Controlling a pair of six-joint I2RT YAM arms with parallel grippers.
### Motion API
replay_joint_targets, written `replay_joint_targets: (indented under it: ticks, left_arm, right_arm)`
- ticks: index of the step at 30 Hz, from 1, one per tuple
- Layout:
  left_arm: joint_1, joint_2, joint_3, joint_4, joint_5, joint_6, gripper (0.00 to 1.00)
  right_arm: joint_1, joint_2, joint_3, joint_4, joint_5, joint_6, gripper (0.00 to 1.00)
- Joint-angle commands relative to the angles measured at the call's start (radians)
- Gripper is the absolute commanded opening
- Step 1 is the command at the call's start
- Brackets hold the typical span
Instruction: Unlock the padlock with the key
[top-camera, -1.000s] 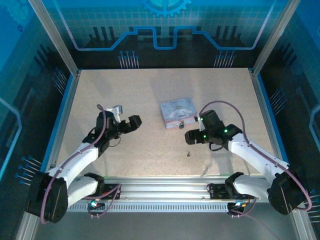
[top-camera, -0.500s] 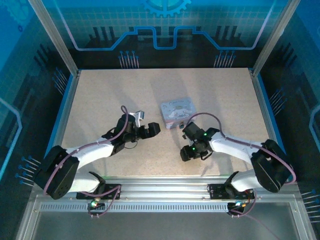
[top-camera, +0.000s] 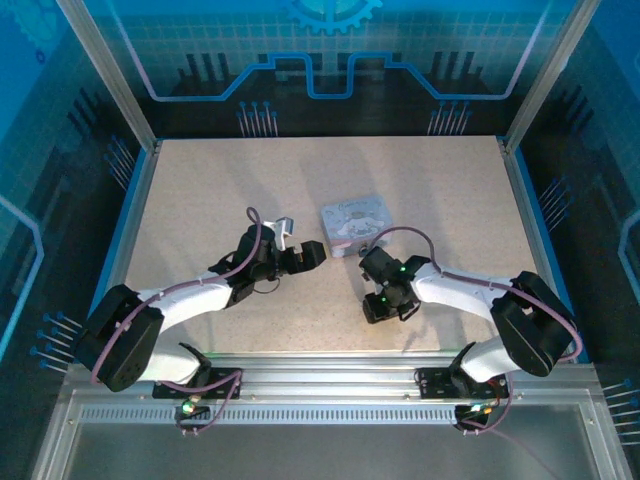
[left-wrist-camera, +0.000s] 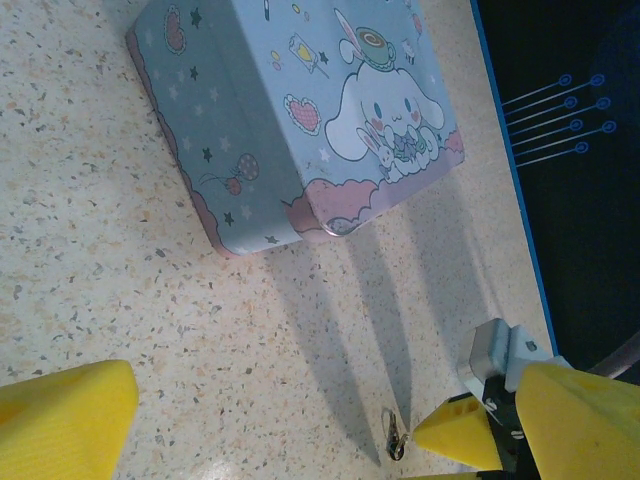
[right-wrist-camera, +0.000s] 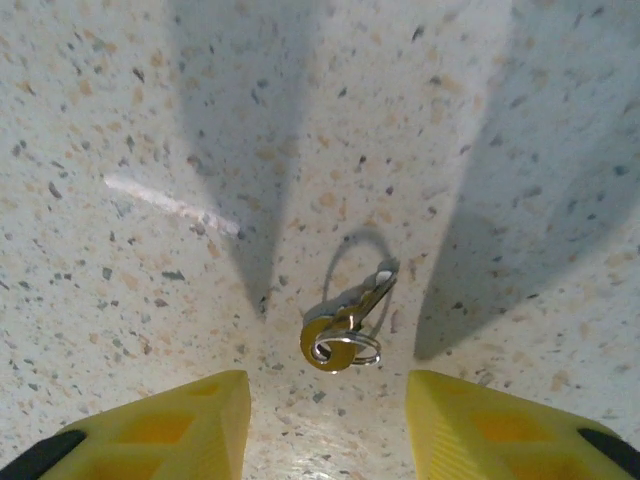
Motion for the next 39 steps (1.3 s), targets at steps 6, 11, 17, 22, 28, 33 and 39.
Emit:
replay_joint_targets:
  ticks: [6,11,17,22,28,33,39]
  left_arm:
    - [-0.008,-0.009,0.027,0.006,-0.006,0.013,0.99]
    - [-0.008,-0.014,0.034,-0.013,-0.008,0.025,0.99]
    - [-0.007,-0.022,0.043,-0.032,-0.015,0.037,0.99]
    - [-0.008,-0.024,0.043,-0.04,-0.016,0.039,0.99]
    - [-0.008,-0.028,0.044,-0.049,-0.017,0.043,0.99]
    - [-0.008,-0.04,0.047,-0.067,-0.023,0.049,0.99]
    - [-0.007,-0.083,0.047,-0.095,-0.04,0.051,0.99]
  right_arm:
    - [0.016,0.02,0.046,-0.031,0.043,-0.007,0.41]
    - [0.021,0.05,0.053,-0.036,0.045,-0.01,0.4]
    - [0.039,0.074,0.051,-0.033,0.041,-0.003,0.35]
    - [0.046,0.098,0.048,-0.026,0.045,0.002,0.28]
    - [0.049,0.094,0.041,-0.014,0.062,0.012,0.22]
    - [0.05,0.078,0.027,-0.007,0.077,0.019,0.11]
    - [0.041,0.025,0.005,0.003,0.117,0.005,0.0]
